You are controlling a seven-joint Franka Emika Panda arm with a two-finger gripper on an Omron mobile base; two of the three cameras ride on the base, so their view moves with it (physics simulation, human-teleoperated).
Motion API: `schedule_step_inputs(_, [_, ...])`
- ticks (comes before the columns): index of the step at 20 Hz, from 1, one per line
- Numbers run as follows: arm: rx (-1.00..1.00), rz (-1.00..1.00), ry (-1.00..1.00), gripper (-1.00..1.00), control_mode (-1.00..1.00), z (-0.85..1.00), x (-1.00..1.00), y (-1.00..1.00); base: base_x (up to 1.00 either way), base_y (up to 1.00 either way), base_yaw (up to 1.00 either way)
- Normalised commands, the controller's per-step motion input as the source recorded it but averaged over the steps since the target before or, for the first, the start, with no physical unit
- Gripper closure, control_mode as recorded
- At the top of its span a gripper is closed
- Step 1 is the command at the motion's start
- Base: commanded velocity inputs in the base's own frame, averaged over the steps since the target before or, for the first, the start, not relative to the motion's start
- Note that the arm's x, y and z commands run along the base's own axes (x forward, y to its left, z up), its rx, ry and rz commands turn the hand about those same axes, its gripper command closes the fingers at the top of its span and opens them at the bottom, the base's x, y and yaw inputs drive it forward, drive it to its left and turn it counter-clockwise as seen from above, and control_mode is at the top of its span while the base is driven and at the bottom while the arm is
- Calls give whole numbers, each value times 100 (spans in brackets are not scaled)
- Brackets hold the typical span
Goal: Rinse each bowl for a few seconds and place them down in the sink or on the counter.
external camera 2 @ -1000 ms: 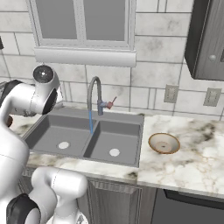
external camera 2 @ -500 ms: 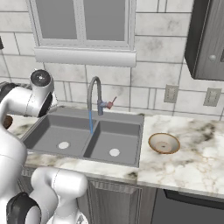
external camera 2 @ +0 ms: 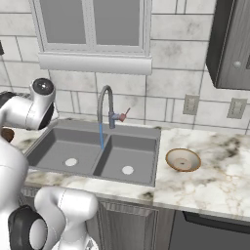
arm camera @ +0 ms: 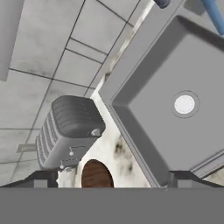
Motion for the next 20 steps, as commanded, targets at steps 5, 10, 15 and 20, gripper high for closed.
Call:
schedule_step_inputs(5, [0,10,12,-100,-100,-10,4,33,0,0,0])
schedule_step_inputs(10, [0,10,12,-100,-100,-10,4,28,0,0,0])
schedule_step_inputs(15, [0,9,10,-100,-100,-13,2,28,0,0,0])
schedule_step_inputs(20, [0,6,3,-100,-100,-19,0,30,0,0,0])
